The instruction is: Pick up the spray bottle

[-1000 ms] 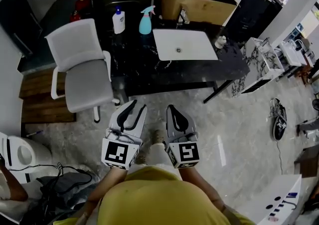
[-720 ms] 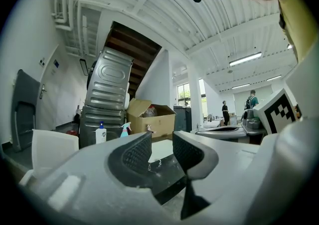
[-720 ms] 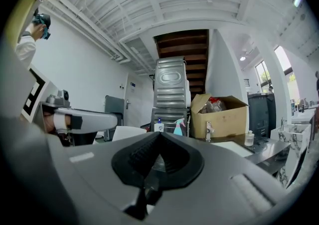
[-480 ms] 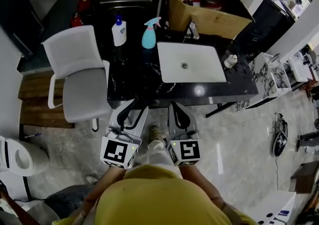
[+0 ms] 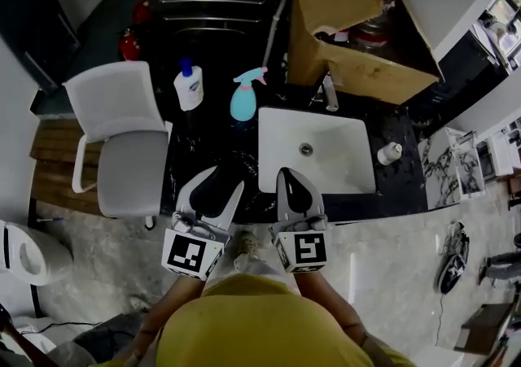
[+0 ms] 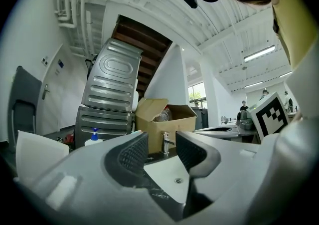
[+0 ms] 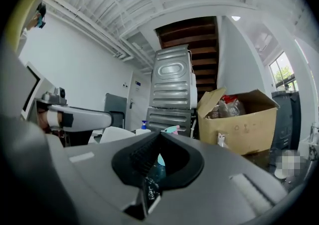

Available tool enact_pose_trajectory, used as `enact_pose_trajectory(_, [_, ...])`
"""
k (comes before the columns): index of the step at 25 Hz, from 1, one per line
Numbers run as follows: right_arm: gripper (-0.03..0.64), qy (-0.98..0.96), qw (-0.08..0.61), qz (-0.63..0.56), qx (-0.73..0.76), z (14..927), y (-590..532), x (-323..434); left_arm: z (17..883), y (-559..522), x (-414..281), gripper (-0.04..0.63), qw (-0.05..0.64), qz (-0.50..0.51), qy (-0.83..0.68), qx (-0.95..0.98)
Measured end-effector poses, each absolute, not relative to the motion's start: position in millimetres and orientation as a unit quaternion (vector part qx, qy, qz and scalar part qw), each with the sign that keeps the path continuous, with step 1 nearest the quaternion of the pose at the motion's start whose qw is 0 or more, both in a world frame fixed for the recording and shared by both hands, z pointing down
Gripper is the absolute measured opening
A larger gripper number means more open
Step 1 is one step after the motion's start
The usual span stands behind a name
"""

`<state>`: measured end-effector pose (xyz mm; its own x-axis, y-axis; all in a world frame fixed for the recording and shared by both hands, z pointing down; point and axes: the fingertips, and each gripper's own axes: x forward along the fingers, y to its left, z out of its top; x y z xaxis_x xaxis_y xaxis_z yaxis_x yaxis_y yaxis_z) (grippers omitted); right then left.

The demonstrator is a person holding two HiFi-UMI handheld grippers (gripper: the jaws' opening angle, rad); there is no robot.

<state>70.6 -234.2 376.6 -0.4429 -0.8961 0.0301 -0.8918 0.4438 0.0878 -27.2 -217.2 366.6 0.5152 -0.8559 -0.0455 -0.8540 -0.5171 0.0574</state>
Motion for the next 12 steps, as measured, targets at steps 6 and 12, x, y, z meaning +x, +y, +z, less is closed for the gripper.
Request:
enact_pose_trajectory(6, [0.001, -0.863, 0.048, -0.025, 0.502, 396.1, -280.8, 81.2, 374.1, -265.7, -19.9, 0.198, 0.006, -0.022, -0.514, 0.858])
enact_pose_trajectory(12, [0.002, -0.869, 0.050, -0.023, 0.491, 402.3, -297.6, 72.8, 386.0, -289.7, -22.3, 0.204, 0.009, -0.022, -0.521, 0.853])
